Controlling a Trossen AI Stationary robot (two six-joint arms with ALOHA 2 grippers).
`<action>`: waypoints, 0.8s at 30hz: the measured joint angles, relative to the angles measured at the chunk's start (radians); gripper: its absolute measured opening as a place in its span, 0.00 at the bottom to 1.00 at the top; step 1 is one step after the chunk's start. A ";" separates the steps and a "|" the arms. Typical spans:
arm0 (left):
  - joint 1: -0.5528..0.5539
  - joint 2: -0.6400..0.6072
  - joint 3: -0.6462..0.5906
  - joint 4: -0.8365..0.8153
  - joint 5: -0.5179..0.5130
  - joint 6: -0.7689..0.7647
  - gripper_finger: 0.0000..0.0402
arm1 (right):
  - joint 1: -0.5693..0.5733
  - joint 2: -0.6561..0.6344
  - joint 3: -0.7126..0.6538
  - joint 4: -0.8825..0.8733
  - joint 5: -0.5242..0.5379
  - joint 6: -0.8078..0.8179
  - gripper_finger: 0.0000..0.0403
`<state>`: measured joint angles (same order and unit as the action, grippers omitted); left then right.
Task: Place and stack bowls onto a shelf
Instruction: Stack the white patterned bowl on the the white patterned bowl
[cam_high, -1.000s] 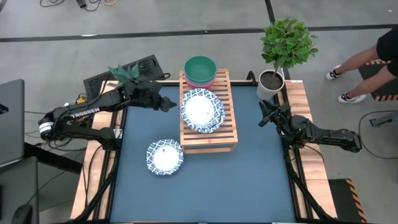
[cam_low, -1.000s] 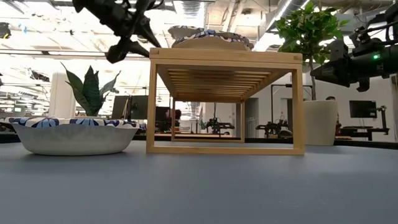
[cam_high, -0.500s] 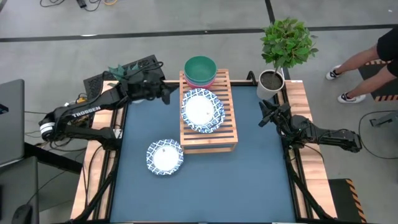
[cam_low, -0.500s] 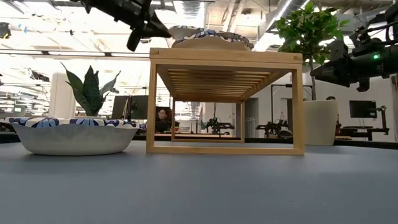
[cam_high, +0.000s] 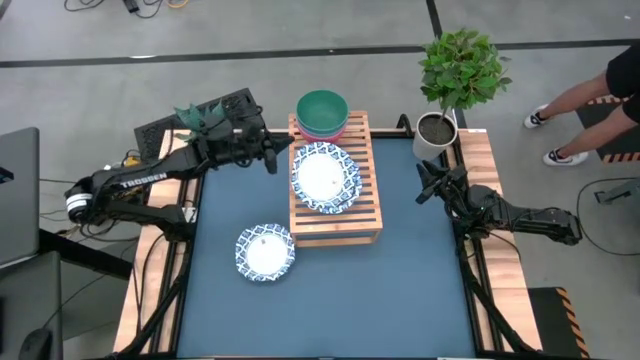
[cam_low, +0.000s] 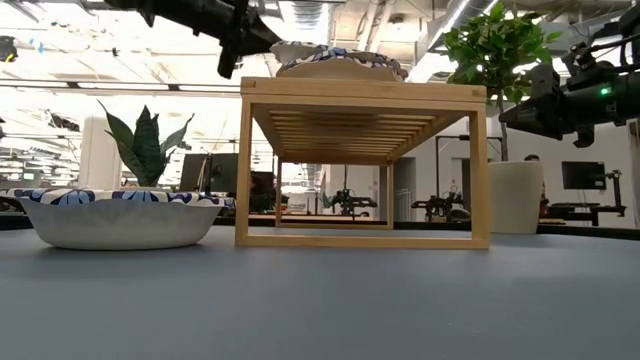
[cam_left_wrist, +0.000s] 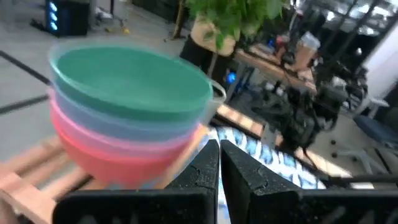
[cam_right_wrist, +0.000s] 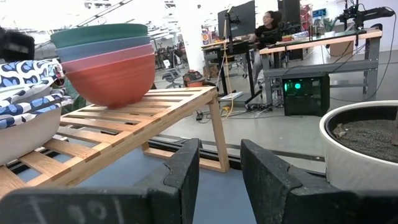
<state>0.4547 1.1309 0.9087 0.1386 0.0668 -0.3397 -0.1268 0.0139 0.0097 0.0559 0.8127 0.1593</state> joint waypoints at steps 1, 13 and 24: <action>-0.004 0.003 -0.017 0.018 0.004 0.000 0.00 | 0.000 0.000 0.000 0.000 0.000 0.000 0.36; -0.018 0.035 -0.096 0.122 -0.001 0.010 0.00 | 0.000 0.000 0.000 0.000 0.000 -0.002 0.36; -0.022 0.080 -0.095 0.046 0.014 0.010 0.00 | 0.000 0.000 0.000 0.000 0.000 0.008 0.36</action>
<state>0.4328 1.2107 0.8135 0.1850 0.0807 -0.3298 -0.1268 0.0139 0.0097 0.0562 0.8127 0.1677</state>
